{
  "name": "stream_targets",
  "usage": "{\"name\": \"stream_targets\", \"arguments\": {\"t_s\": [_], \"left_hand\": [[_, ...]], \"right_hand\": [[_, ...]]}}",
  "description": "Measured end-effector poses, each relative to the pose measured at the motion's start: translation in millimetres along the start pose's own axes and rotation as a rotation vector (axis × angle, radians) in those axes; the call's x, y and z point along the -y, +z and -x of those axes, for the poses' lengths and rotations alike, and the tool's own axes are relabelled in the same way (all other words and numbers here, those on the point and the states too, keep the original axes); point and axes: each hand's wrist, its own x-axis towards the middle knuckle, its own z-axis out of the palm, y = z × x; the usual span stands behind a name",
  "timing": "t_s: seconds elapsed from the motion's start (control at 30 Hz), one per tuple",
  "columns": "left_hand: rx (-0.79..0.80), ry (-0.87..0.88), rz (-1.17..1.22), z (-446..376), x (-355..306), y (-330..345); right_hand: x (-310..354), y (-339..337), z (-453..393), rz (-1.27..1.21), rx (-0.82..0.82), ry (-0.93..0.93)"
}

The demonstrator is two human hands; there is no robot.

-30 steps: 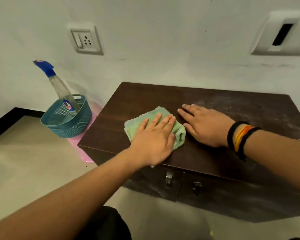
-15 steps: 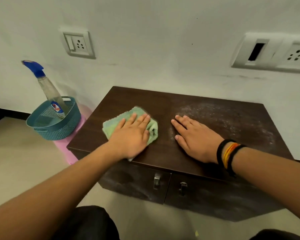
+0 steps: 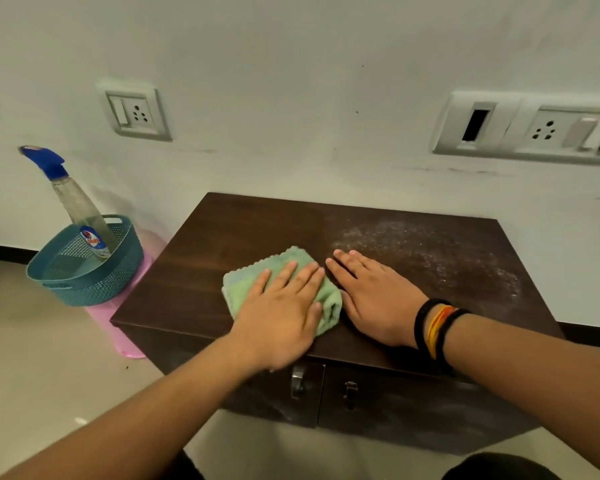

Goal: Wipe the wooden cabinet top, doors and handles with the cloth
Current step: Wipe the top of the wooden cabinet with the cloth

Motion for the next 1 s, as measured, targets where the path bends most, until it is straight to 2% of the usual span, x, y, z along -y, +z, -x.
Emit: {"name": "stream_targets", "arguments": {"t_s": [0.1,0.17,0.23,0.3,0.4,0.5,0.57,0.63,0.73,0.8,0.9,0.97,1.0], "left_hand": [[0.014,-0.093,-0.007,-35.4,19.8,-10.7],[0.003,-0.138,-0.028,-10.5,19.0,-3.9],[0.033,-0.062,-0.033,15.6,-11.8,2.9],[0.019,0.053,-0.009,-3.8,-32.4,6.0],[0.03,-0.005,0.01,-57.1,-22.8,-5.4],[0.029,-0.072,-0.029,-32.0,-20.5,-0.1],[0.048,0.017,-0.05,-9.3,-42.4,5.6],[0.047,0.121,-0.017,-28.8,-50.9,5.5],[0.057,0.044,-0.011,-74.0,-34.4,-4.7],[0.066,-0.031,-0.036,-55.8,-28.5,-3.4],[0.078,0.09,-0.072,-14.6,-55.8,5.4],[0.054,0.164,-0.04,-40.8,-61.0,6.4],[0.039,0.142,-0.024,-63.8,-57.6,5.5]], "right_hand": [[-1.3,-2.0,1.0,-0.017,-0.006,0.01],[-3.6,0.4,6.4,-0.03,-0.009,0.008],[-9.4,4.3,12.5,-0.033,-0.009,0.0],[-18.3,5.6,15.7,-0.026,-0.007,0.012],[-32.4,1.3,20.1,-0.026,-0.028,0.051],[-37.6,0.2,28.5,-0.034,-0.021,0.046],[-38.7,2.4,31.9,-0.035,-0.035,0.055],[-41.3,3.1,31.8,-0.048,-0.051,0.076],[-49.5,1.6,32.9,-0.061,-0.072,0.125],[-52.7,3.3,36.1,-0.056,-0.058,0.12],[-57.2,5.4,41.9,-0.071,-0.066,0.125],[-58.6,5.9,41.7,-0.073,-0.074,0.124],[-60.2,6.2,41.1,-0.077,-0.077,0.129]]}}
